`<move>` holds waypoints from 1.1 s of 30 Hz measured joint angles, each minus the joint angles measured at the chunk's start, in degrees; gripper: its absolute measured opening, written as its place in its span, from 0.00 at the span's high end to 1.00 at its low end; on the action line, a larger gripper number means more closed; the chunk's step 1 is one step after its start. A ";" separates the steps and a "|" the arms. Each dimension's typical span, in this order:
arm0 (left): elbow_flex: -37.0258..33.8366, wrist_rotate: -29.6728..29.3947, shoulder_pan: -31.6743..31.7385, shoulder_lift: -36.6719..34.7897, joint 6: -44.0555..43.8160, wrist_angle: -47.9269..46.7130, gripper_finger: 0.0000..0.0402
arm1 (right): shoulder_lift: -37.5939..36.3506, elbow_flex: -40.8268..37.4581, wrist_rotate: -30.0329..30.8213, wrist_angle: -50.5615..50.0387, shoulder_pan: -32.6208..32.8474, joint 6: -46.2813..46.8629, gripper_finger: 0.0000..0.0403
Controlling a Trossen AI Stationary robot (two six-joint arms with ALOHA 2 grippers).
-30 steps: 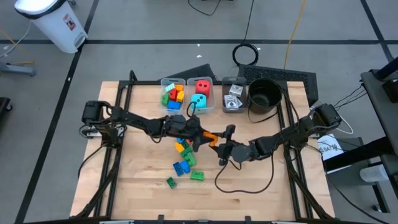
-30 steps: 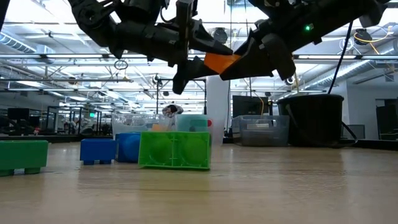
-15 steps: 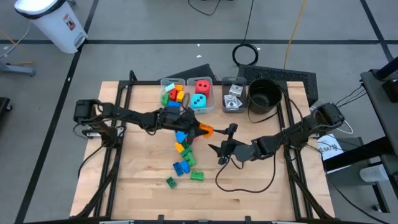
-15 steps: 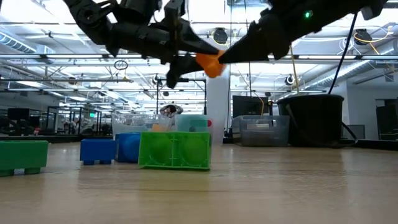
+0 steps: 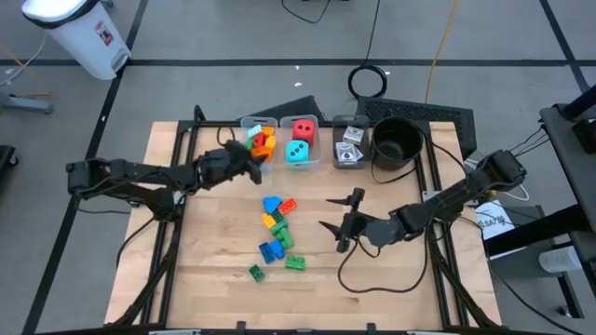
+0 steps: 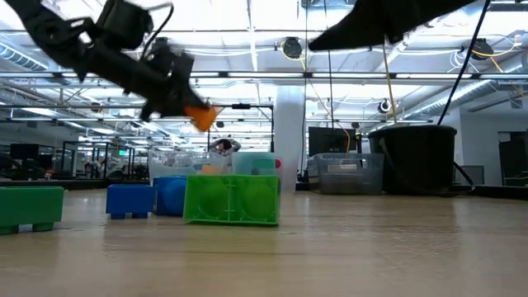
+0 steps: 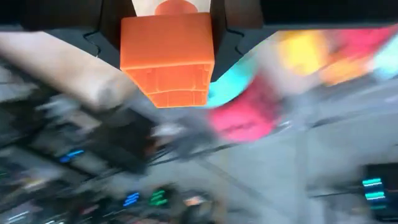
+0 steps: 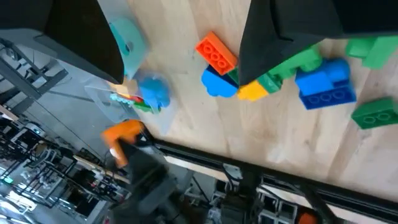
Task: Pick & Place Toys
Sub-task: Put the dark yellow game piece into the left transparent bin, then put the orange game piece into the left transparent bin
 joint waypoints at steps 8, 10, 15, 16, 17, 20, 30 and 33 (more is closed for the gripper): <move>-5.75 -6.33 5.75 0.51 -2.65 -1.35 0.65 | 0.07 -1.65 0.07 -0.17 -2.02 2.34 0.30; -5.75 -6.29 6.42 1.04 -2.80 -2.83 0.65 | 0.07 -1.67 0.04 -0.28 -2.14 2.33 0.30; -5.75 -6.85 7.21 1.07 -5.78 -6.89 0.64 | 0.07 -1.67 0.00 -0.23 -2.10 2.32 0.30; -5.75 -6.83 7.34 1.07 -6.37 -7.47 0.61 | 0.07 -1.67 0.00 -0.20 -2.10 2.32 0.30; -5.75 -6.77 7.37 1.07 -6.91 -7.80 0.57 | 0.07 -1.67 0.00 -0.18 -2.10 2.32 0.30; -5.75 -6.54 7.33 1.07 -7.08 -8.03 0.43 | 0.07 -1.67 0.00 -0.19 -2.10 2.32 0.30; -5.75 -4.89 6.89 0.45 -2.93 -8.32 0.14 | 0.07 -1.67 -0.02 -0.18 -2.33 2.35 0.30; -5.75 -2.29 6.96 -2.84 -1.48 -8.06 0.10 | 0.37 -1.67 -0.06 -0.15 -2.80 4.11 0.30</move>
